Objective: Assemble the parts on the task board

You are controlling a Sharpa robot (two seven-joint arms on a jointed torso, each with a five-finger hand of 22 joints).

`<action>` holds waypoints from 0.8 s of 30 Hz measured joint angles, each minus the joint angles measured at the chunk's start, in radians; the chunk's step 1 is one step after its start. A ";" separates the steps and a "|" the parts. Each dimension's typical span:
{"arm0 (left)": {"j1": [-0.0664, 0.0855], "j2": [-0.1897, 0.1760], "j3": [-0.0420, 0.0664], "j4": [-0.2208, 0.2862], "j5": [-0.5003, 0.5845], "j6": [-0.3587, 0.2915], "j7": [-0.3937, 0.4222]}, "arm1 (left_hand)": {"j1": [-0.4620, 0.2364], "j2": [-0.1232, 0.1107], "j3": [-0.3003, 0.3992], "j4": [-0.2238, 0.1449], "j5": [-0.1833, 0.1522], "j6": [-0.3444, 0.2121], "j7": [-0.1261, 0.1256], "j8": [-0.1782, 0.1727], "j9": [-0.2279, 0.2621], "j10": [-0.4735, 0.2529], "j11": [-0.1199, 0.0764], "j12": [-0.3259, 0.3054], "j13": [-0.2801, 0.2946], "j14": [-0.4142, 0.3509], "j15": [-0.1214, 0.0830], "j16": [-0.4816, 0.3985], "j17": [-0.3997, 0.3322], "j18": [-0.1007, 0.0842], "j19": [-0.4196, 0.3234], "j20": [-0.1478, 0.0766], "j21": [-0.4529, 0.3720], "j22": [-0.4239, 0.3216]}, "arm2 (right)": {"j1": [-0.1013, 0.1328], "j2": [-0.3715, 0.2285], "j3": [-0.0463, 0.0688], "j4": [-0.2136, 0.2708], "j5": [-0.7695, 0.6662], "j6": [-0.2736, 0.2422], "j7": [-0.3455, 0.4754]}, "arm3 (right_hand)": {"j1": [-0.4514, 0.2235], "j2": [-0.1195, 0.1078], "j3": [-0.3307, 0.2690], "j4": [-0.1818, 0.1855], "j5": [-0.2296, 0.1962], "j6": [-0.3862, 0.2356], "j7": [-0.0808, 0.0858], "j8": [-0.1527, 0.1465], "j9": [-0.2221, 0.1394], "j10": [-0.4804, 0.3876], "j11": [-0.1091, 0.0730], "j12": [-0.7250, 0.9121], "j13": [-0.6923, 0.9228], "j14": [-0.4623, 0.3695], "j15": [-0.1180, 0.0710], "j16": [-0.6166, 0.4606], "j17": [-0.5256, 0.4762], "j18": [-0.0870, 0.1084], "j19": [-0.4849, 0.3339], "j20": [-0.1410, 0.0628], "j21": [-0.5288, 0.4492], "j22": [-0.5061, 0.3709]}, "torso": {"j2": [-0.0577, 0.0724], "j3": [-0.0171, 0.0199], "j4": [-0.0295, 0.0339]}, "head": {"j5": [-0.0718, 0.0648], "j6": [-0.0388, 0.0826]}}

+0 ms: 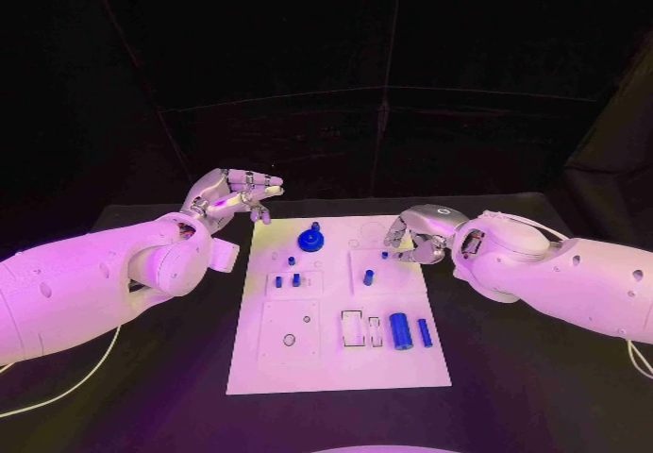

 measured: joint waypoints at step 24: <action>0.000 -0.006 -0.001 0.026 0.084 0.028 0.049 | 0.000 0.000 -0.005 0.000 0.000 -0.004 0.004 0.000 -0.002 -0.004 0.004 0.000 -0.001 -0.007 0.000 0.000 -0.006 -0.001 -0.003 0.003 -0.010 -0.008 | -0.024 0.061 0.001 -0.060 -0.054 0.011 -0.013 | -0.008 -0.008 0.054 -0.002 -0.008 0.000 0.007 -0.017 0.001 0.011 0.011 -0.018 -0.050 0.000 0.007 0.015 -0.001 0.000 0.007 0.007 0.011 0.016 | 0.000 0.0002 0.0016 | 0.005 -0.014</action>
